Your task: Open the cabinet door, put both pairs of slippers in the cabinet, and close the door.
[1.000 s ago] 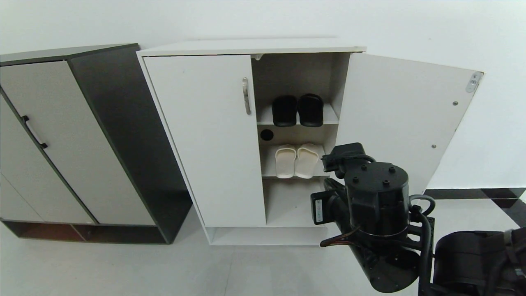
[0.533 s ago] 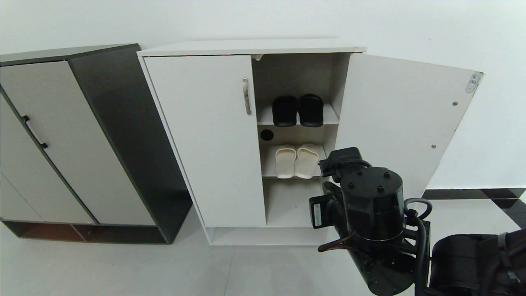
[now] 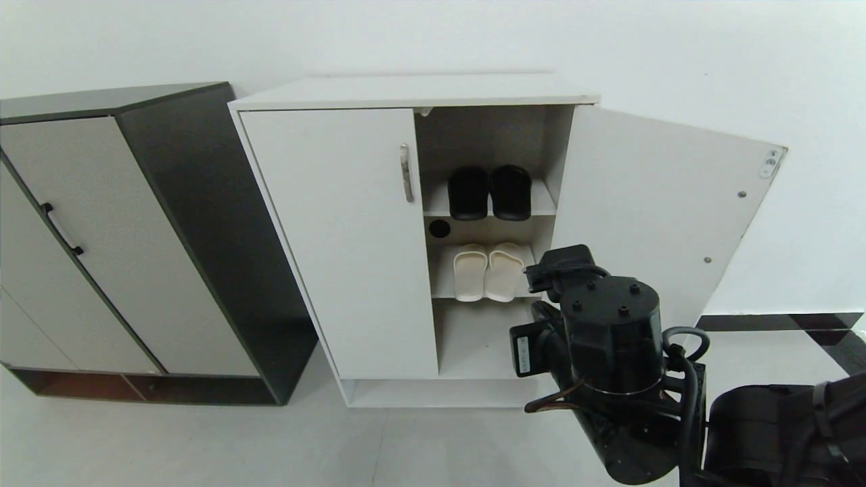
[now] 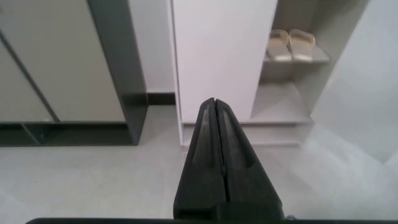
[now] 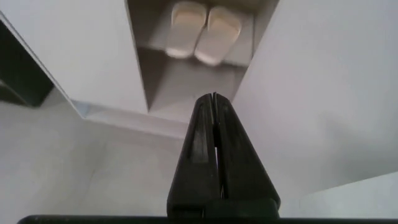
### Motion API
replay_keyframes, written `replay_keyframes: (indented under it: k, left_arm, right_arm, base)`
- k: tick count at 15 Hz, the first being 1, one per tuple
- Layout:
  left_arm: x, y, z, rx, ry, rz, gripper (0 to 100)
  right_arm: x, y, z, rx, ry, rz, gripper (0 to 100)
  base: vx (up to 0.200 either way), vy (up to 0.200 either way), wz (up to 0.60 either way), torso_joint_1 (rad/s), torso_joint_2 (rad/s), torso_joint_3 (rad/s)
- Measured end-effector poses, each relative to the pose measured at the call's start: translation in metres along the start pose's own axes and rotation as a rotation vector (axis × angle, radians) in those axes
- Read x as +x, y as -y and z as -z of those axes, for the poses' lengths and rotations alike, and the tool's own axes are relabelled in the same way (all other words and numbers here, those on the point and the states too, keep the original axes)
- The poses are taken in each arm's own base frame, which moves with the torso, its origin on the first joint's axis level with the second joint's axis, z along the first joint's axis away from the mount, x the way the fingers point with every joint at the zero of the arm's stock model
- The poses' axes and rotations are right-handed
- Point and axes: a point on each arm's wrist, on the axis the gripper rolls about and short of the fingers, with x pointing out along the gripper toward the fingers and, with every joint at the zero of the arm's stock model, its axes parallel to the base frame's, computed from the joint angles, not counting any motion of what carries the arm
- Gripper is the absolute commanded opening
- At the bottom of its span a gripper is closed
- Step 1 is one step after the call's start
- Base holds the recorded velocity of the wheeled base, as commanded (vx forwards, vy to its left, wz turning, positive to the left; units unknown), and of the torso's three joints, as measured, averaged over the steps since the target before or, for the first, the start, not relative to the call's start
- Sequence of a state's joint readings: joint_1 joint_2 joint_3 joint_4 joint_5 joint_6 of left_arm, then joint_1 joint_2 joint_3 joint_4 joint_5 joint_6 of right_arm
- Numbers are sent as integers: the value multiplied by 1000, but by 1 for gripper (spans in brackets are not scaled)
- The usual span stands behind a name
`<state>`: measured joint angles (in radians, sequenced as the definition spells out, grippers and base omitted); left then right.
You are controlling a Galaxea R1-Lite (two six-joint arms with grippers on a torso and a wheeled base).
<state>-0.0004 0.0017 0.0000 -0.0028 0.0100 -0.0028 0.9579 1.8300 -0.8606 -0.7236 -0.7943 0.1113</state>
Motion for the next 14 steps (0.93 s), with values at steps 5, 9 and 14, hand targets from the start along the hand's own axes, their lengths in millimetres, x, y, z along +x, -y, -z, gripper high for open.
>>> replay_keyframes:
  k: [5,9,14]
  left_arm:
    - [0,0,0,-1,0,-1,0]
    - [0,0,0,0,0,-1,0]
    - [0,0,0,0,0,0,0]
  right_arm:
    - [0,0,1,-3,-2,1,0]
    - [0,0,1,-4,-4,2,0]
    - [1,0,1,-5,-4,2,0]
  base:
    - [0,0,0,112,-461,-345]
    - [0,0,0,152,-469,-325]
    - [0,0,0,180,-493,-313]
